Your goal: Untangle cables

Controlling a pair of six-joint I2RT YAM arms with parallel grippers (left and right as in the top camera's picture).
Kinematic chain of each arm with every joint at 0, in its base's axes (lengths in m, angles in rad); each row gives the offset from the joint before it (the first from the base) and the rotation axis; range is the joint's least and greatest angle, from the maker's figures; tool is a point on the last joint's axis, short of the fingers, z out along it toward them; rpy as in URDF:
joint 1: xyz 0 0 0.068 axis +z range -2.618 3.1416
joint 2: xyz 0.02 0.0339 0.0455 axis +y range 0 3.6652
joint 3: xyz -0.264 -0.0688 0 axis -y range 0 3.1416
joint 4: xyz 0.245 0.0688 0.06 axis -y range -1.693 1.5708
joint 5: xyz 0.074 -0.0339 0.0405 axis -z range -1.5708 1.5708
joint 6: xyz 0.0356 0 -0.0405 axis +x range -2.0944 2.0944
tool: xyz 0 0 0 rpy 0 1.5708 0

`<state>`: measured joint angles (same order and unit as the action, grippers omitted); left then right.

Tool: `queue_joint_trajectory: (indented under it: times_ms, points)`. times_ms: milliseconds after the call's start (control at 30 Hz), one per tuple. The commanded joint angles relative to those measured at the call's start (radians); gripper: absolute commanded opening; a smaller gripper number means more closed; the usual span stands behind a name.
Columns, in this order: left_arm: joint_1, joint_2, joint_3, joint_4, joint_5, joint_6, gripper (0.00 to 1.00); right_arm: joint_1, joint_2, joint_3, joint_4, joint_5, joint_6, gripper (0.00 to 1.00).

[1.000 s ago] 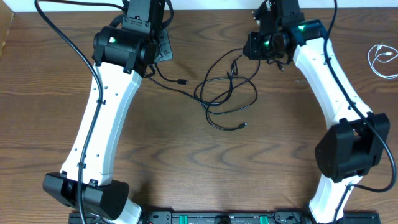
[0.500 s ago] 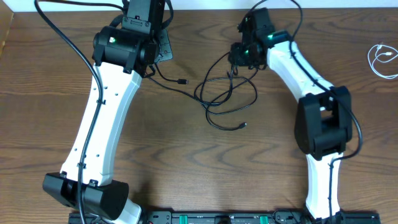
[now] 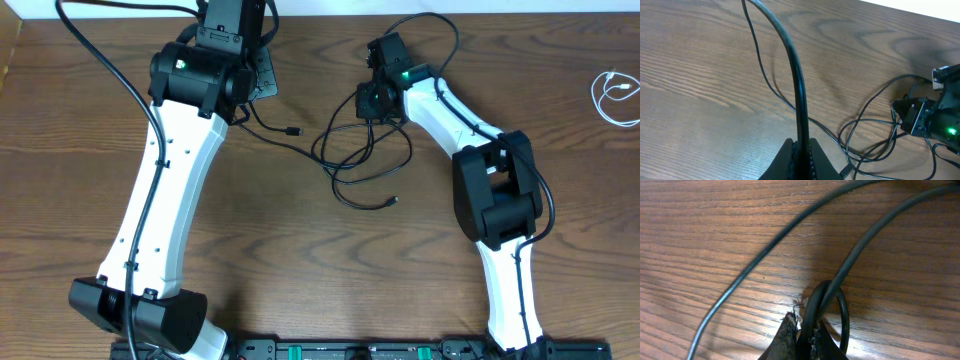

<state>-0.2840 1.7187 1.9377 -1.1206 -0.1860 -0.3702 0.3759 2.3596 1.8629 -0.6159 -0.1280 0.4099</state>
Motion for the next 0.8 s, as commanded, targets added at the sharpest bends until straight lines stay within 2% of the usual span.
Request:
queue_joint_trajectory:
  times_ms: [0,233,367,567,767]
  points:
    - [0.004,-0.004,-0.003,-0.005,-0.006,-0.01,0.08,-0.018,-0.015,-0.004,-0.005,-0.075,-0.004,0.01]
    - [0.004,-0.004,-0.003,-0.005,-0.006,-0.01,0.08,-0.109,-0.179,-0.003,-0.039,-0.352,-0.086,0.01]
    - [0.004,-0.004,-0.003,-0.005,-0.006,-0.01,0.08,-0.176,-0.356,-0.003,-0.09,-0.339,-0.149,0.01]
    - [0.013,-0.004,-0.003,-0.004,-0.023,-0.009,0.08,-0.29,-0.628,0.009,-0.129,-0.218,-0.179,0.01]
    - [0.055,0.002,-0.003,-0.004,-0.111,-0.009,0.08,-0.386,-0.776,0.009,-0.129,-0.197,-0.184,0.01]
